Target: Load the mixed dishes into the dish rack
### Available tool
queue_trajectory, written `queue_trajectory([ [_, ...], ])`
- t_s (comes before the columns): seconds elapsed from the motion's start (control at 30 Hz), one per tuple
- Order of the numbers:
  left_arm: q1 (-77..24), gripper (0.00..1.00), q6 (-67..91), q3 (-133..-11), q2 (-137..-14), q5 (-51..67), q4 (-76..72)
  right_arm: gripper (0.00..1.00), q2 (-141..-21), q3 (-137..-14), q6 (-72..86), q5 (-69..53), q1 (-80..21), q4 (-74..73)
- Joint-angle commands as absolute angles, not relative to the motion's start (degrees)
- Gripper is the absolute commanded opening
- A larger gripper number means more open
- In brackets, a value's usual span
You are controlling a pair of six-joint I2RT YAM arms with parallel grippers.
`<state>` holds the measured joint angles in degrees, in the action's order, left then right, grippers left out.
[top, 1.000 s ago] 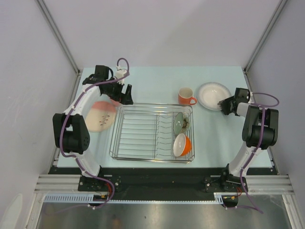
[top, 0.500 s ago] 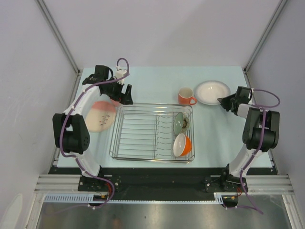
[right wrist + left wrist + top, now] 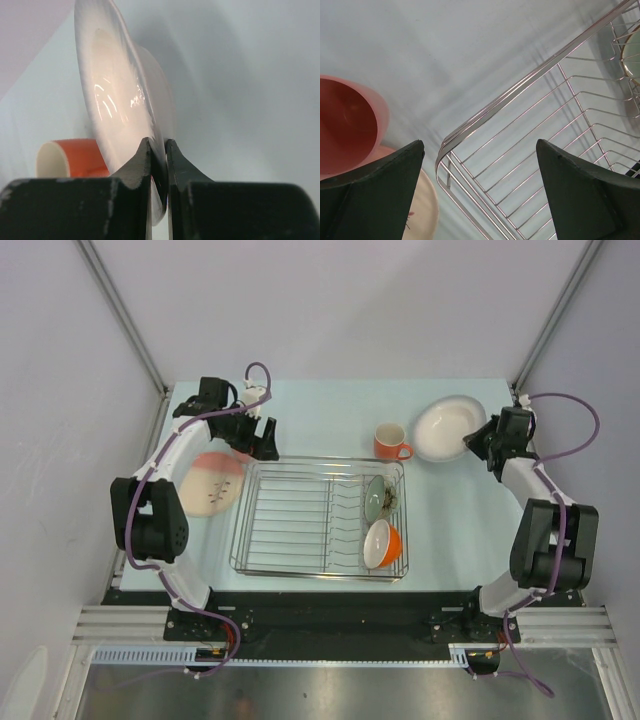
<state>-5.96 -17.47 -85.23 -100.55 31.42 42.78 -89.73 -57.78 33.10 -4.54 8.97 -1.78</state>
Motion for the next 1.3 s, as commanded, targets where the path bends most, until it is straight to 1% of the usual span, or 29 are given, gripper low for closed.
queue_trajectory([
  [0.0,-5.6,1.0,-17.5,-87.9,-97.8,31.0,43.2,0.0,-80.4,-63.8,25.1,-9.5,6.9,13.2],
  [0.03,-5.6,1.0,-17.6,-88.1,-97.7,30.7,43.2,0.0,-79.6,-64.1,24.3,-11.8,6.9,13.9],
  [0.17,-5.6,1.0,-17.6,-88.5,-98.0,30.5,43.7,0.0,-74.2,-65.0,16.8,-12.5,5.3,15.9],
  [0.2,-5.6,1.0,-17.6,-88.6,-98.2,30.4,43.7,0.0,-73.1,-65.0,12.3,-12.6,4.0,16.2],
  [0.4,-5.6,0.99,-16.7,-88.8,-99.2,30.8,43.7,0.0,-68.0,-65.0,-6.5,-24.4,-3.1,19.5],
  [0.43,-5.6,0.99,-16.5,-88.8,-99.3,30.8,43.6,0.0,-67.9,-65.0,-8.3,-25.3,-5.1,19.7],
  [0.57,-5.6,1.0,-16.7,-88.4,-99.2,30.4,43.6,0.0,-67.9,-65.0,-13.8,-32.9,-6.9,19.4],
  [0.7,-5.6,1.0,-17.0,-88.2,-99.4,29.6,43.6,0.0,-67.1,-65.0,-21.0,-41.2,-8.5,16.1],
  [0.73,-5.6,1.0,-16.9,-88.2,-99.5,29.6,43.6,0.0,-67.1,-65.0,-23.8,-42.4,-9.0,12.6],
  [0.77,-5.6,0.99,-16.9,-88.2,-99.8,29.6,43.6,0.0,-66.7,-65.0,-30.7,-42.8,-10.5,10.6],
  [0.87,-5.6,1.0,-16.7,-88.0,-99.8,29.6,43.5,0.0,-66.4,-65.2,-39.3,-42.0,-13.3,4.7],
  [1.03,-5.6,1.0,-16.3,-87.3,-99.8,29.4,42.9,0.0,-66.4,-65.7,-46.5,-42.5,-16.9,-2.2],
  [1.27,-5.7,1.0,-16.3,-85.8,-99.4,29.3,42.4,0.0,-68.7,-65.7,-51.9,-36.1,-22.3,-5.3],
])
